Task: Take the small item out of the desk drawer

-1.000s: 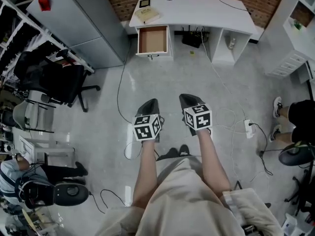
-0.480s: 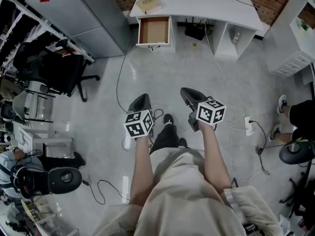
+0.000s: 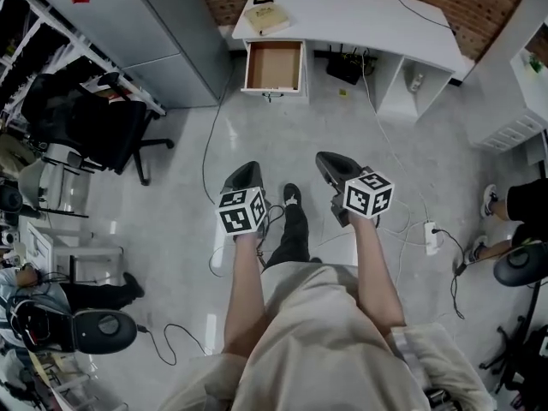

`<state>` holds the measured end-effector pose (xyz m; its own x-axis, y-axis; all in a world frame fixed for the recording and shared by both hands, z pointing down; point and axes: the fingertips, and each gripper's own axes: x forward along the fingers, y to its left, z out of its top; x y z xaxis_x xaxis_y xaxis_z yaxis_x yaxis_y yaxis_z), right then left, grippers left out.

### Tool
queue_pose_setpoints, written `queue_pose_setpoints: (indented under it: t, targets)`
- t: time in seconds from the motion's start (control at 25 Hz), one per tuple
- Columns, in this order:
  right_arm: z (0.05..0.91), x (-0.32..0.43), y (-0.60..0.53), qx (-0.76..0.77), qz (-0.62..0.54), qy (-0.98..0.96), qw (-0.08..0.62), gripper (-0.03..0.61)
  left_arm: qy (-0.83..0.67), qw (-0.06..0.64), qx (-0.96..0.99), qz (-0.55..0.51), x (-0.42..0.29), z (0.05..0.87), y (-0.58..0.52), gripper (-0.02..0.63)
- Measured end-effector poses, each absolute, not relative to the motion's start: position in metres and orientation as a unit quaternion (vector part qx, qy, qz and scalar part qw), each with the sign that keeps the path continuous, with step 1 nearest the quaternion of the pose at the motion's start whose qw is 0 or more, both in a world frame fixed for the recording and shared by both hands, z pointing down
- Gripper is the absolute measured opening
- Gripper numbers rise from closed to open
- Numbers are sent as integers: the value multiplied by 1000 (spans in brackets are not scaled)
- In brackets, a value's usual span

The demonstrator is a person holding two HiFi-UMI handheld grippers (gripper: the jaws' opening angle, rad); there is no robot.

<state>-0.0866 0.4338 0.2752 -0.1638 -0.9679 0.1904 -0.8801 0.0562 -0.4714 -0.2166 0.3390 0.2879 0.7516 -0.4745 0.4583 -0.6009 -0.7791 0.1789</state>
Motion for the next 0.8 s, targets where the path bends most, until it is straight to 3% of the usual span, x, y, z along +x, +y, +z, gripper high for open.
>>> queue_pose_setpoints:
  t: [0.8]
  targets:
    - [270, 56, 268, -700, -240, 668, 75, 25, -205, 175, 952, 145, -48, 267, 161, 15]
